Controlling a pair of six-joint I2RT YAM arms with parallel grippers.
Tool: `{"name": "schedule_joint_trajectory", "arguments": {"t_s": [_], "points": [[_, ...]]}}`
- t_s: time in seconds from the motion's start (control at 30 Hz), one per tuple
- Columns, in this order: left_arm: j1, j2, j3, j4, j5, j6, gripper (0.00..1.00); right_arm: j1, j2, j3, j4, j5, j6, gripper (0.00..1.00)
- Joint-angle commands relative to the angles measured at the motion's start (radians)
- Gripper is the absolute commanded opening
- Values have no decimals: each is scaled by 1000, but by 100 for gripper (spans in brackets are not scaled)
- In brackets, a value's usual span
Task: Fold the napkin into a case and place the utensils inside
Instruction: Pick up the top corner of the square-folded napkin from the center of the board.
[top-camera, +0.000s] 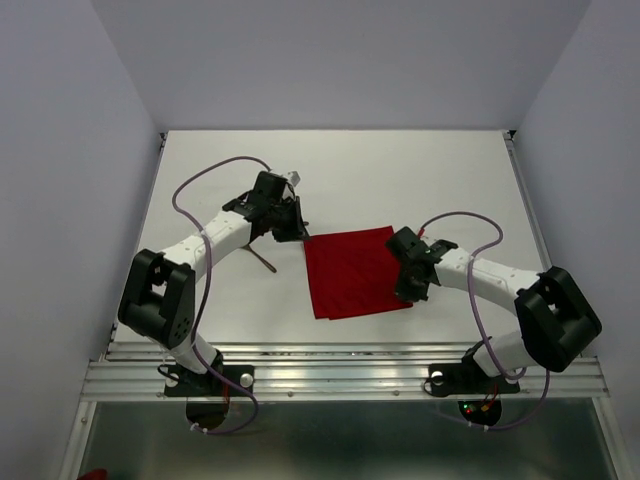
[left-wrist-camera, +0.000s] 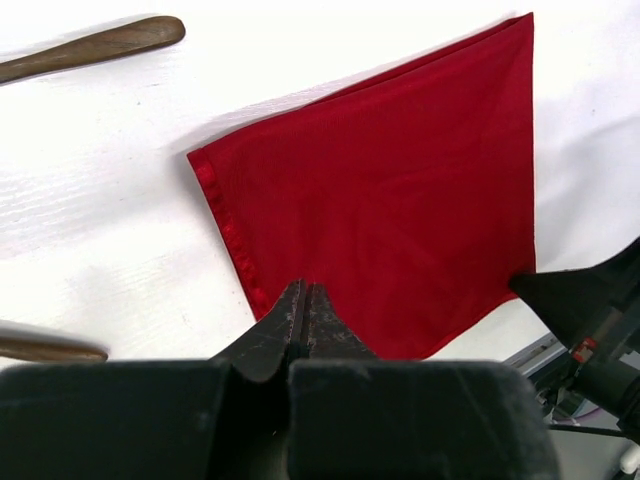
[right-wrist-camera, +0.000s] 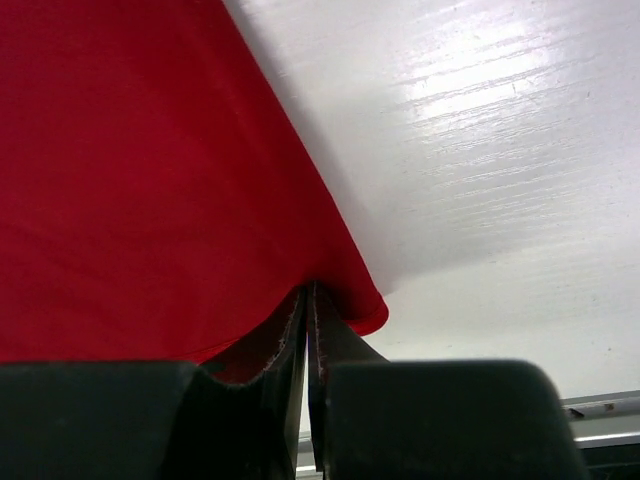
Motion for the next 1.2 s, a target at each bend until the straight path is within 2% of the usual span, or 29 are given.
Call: {"name": "schedule_joint_trajectory", "arguments": {"t_s": [0.0, 0.17, 0.27, 0.37, 0.53, 0.73, 0.9, 1.17], "points": [[23, -67, 43, -36, -5, 20, 0, 23, 15, 18, 13, 56, 36, 8], [116, -86, 63, -68, 92, 51, 0, 92, -6, 128, -16, 129, 17, 12], [170, -117, 80, -95, 82, 69, 0, 204, 55, 263, -44, 168, 2, 24], [213, -148, 80, -117, 73, 82, 0, 322, 148, 340, -22, 173, -29, 36], [248, -172, 75, -168, 59, 112, 1, 474, 349, 516, -15, 172, -107, 42], [276, -197, 41, -165, 65, 111, 5, 543, 474, 598, 7, 136, -131, 56], [277, -185, 26, -161, 85, 119, 11, 543, 509, 590, 36, 101, -109, 55], [277, -188, 9, -158, 88, 123, 12, 543, 515, 564, 67, 98, -98, 48]]}}
